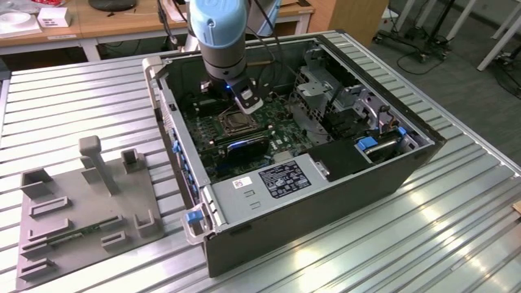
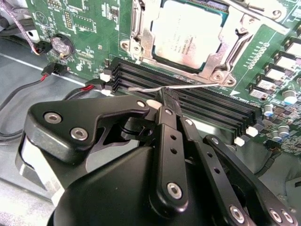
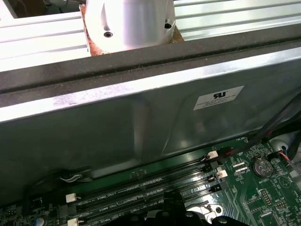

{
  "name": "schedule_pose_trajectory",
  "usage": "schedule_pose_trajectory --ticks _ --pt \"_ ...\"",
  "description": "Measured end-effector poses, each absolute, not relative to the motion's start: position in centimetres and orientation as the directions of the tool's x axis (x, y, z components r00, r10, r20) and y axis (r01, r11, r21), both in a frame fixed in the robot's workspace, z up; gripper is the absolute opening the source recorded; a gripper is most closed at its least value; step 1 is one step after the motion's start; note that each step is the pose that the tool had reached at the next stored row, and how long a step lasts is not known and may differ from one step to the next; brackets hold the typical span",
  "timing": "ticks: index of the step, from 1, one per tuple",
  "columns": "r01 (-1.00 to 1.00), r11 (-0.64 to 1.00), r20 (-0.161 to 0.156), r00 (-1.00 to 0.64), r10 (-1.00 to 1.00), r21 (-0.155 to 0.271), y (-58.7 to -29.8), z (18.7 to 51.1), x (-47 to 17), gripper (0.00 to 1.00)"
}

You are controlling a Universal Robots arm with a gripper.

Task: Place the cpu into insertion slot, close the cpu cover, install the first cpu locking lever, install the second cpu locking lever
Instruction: 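Install the first cpu locking lever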

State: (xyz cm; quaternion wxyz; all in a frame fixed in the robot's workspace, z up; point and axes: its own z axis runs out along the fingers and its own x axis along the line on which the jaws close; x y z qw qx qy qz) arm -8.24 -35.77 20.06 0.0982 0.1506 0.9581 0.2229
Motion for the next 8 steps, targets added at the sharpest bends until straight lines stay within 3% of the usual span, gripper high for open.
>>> schedule_pose_trajectory --ticks 8 --pt "0.245 0.855 -0.121 -0.935 0.332 0.457 -35.75 19.88 -8.05 0.11"
